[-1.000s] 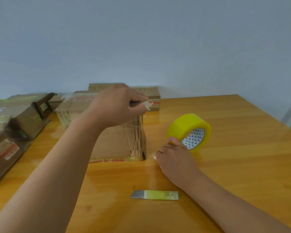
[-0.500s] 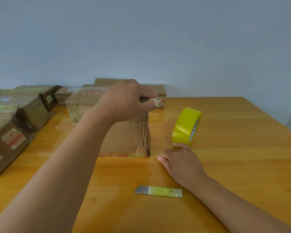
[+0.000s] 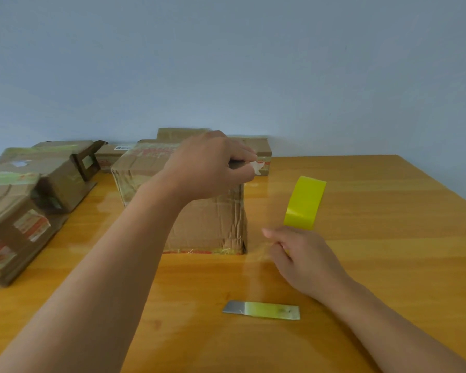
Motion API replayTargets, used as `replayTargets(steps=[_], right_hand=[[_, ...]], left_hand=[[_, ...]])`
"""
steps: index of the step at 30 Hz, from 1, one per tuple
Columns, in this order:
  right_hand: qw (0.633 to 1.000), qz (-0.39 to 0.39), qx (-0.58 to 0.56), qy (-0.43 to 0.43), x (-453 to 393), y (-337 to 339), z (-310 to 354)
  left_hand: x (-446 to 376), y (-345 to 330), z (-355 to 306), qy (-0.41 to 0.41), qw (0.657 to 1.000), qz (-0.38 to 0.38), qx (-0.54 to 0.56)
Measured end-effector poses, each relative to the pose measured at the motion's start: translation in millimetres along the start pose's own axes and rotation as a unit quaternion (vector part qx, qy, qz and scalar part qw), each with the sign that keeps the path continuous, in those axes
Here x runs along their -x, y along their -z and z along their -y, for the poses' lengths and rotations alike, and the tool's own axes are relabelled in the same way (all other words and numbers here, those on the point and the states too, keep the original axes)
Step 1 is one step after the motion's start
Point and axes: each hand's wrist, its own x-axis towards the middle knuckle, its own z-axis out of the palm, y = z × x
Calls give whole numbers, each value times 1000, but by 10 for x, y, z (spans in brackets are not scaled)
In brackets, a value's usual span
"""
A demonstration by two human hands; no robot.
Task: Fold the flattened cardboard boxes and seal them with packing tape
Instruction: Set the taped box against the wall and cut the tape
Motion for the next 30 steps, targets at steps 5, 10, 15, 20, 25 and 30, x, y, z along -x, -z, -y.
replayTargets(steps=[5, 10, 15, 20, 25, 30], right_hand=[[886, -94, -434, -133, -288, 143, 340], [728, -93, -622, -272, -741, 267, 552], [709, -44, -644, -284, -936, 229, 509], [750, -56, -606, -261, -973, 145, 465], [771, -46, -582, -254, -1009, 53, 456], [764, -20, -591, -259, -1038, 15, 485]], left_hand=[[-5, -10, 4, -2, 1000, -1, 12], [6, 49, -60, 18, 998, 15, 50], [23, 90, -105, 10, 998, 22, 62], [26, 60, -75, 8, 998, 13, 59], [25, 73, -78, 45, 996, 18, 69], [16, 111, -43, 82, 993, 22, 78]])
